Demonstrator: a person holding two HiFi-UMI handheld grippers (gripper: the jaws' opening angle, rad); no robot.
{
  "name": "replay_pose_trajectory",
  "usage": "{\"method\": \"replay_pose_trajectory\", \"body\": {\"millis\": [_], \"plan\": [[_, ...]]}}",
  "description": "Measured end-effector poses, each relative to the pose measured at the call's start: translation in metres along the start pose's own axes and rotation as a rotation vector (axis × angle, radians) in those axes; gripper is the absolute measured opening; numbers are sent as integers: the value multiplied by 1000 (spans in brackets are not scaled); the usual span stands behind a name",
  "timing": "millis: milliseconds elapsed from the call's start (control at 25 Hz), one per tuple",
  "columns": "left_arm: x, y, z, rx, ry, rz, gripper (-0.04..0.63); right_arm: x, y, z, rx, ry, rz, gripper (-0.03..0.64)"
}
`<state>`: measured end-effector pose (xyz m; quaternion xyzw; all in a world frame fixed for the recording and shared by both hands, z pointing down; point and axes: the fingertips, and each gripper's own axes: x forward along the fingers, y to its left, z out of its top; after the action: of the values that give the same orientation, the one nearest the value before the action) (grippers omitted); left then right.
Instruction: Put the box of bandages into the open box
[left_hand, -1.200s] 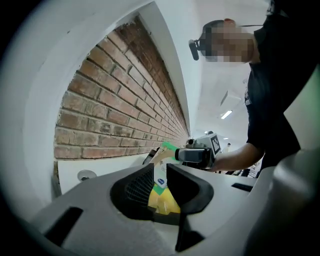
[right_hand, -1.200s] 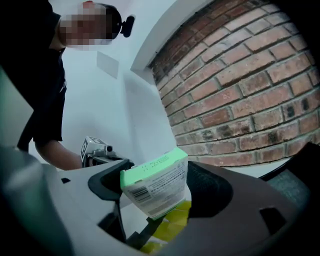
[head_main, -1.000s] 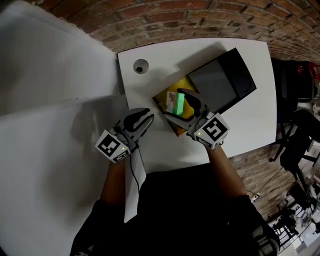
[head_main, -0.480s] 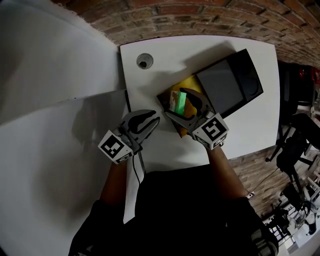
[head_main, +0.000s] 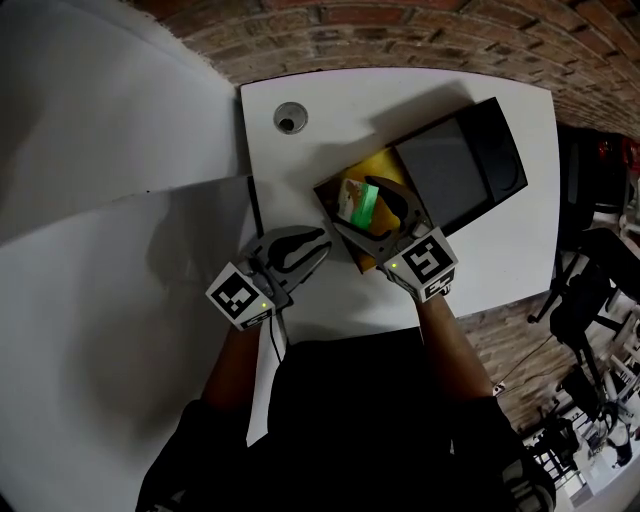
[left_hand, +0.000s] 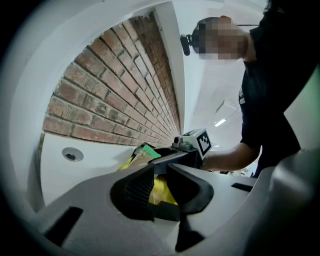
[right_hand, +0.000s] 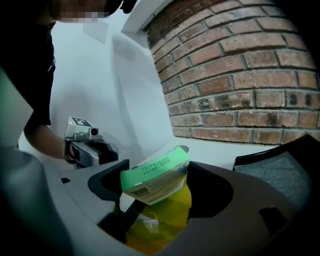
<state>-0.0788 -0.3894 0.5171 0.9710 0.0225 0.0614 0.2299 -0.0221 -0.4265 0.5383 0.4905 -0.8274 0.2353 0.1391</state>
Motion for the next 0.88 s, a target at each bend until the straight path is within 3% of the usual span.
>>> {"method": "replay_pose_trajectory", "body": {"millis": [560,880], "plan": [[2,-1,-2,16,10,-8,83,-24,-7,-33,4,110,-69,367],[9,-6,-8,37,30,-19,83,-35,-10,-58,-80,217,-118,367]]}}
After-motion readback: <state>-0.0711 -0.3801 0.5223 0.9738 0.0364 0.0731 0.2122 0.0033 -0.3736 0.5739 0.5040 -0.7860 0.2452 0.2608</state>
